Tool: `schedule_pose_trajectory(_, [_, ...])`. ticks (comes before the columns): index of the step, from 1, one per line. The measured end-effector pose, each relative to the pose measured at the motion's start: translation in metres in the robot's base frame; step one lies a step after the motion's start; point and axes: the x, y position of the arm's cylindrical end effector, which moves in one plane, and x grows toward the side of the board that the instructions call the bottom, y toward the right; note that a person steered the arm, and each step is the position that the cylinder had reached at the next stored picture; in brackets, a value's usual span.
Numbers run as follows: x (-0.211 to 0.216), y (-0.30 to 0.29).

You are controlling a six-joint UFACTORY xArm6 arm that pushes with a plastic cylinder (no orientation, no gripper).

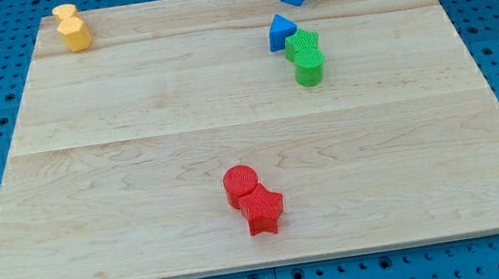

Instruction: Push blue cube towards the top center

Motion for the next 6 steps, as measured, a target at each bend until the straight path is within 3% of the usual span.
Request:
schedule_pose_trajectory(3, [0.0,-0.042])
schedule_pose_trajectory(6, [0.002,-0.14])
